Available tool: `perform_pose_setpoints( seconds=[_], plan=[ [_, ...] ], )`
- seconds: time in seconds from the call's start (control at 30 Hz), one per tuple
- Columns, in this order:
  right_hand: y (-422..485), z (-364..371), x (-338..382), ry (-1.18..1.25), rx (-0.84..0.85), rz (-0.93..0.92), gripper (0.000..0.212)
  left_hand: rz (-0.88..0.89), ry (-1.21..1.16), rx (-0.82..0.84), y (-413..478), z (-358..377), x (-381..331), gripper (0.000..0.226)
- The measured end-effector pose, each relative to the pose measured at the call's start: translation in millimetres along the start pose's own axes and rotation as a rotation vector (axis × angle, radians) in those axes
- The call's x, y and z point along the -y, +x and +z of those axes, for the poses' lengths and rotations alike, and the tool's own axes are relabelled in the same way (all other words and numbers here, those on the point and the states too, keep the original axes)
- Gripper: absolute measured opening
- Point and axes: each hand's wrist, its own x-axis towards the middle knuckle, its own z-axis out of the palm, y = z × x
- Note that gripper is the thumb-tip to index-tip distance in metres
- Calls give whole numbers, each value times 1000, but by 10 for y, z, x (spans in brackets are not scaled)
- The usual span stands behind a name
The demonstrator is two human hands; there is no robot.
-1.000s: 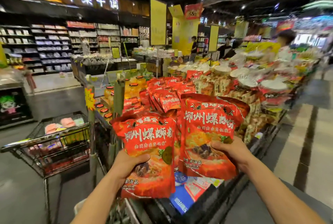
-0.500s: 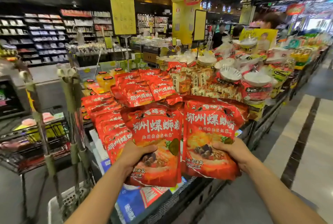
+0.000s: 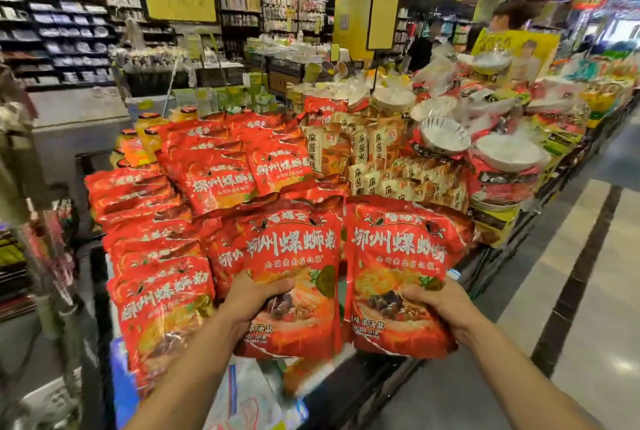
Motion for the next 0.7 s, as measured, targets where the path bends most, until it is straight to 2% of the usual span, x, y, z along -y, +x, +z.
perform_pose_setpoints(
  seconds=[0.1, 0.2, 0.4, 0.47, 0.6, 0.7],
  plan=[
    [458, -74, 22, -34, 28, 4, 74, -4, 12, 2, 309, 158, -47, 29],
    [857, -63, 34, -26, 60, 28, 47, -16, 36, -19, 544, 229, -48, 26],
    [1709, 138, -109, -120, 276, 49, 36, -65, 22, -177, 746, 217, 223, 43],
    [1974, 244, -157, -184, 358, 36, 37, -75, 11, -262, 760, 240, 336, 48],
    [2431, 426, -337, -212, 468, 45, 68, -122, 58, -387, 881, 228, 655, 52],
    [2754, 590, -650, -351, 479, -19, 58, -160, 109, -501, 1044, 219, 983, 75]
  ],
)
